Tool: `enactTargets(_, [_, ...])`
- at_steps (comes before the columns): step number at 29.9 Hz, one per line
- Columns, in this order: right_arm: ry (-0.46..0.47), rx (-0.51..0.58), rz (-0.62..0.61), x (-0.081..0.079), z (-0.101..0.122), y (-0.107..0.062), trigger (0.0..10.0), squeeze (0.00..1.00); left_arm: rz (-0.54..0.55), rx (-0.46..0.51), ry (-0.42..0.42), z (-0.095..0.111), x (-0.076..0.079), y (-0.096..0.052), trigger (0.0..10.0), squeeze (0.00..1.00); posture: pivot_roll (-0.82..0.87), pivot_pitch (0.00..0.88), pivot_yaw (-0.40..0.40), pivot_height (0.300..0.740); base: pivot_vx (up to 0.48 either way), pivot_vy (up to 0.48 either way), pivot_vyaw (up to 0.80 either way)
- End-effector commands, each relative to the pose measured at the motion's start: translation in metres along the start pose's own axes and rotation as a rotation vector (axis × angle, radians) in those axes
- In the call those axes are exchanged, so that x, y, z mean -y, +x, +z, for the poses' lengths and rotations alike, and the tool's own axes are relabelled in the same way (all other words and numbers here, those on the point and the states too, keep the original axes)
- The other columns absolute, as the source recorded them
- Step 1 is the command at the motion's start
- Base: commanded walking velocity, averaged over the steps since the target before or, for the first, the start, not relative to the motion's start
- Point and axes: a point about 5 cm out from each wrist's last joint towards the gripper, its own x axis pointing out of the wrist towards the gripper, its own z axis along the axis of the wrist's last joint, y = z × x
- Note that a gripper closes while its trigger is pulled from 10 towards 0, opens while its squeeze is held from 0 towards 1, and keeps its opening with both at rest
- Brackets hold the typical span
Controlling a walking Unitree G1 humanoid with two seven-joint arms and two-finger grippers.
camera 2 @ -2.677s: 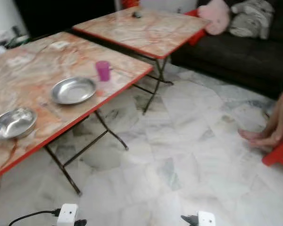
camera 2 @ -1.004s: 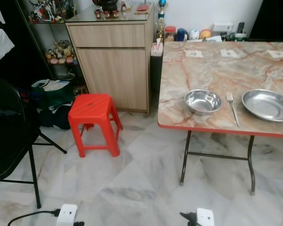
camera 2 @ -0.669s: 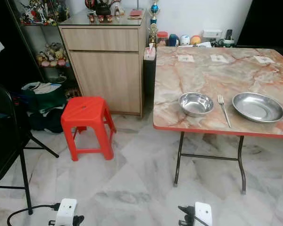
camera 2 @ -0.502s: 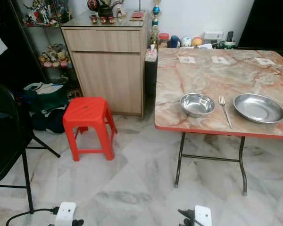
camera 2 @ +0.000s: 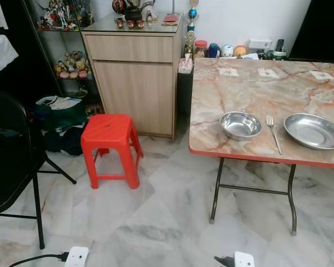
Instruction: Setting the table
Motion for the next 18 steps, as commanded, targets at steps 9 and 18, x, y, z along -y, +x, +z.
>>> enactTargets(9, [-0.010, -0.016, 0.023, -0.0064, -0.0057, -0.0004, 10.0, 0.00, 0.026, -0.011, 0.011, -0.0063, -0.0084, -0.0032, 10.0, 0.00, -0.04, 0.000, 0.012, 0.740, 0.000, 0.000, 0.00])
enactTargets(18, [0.005, -0.016, 0.007, -0.0048, -0.0056, -0.0005, 10.0, 0.00, 0.019, -0.002, 0.010, -0.0032, -0.0075, -0.0023, 10.0, 0.00, -0.04, 0.040, 0.012, 0.740, 0.000, -0.416, 0.00])
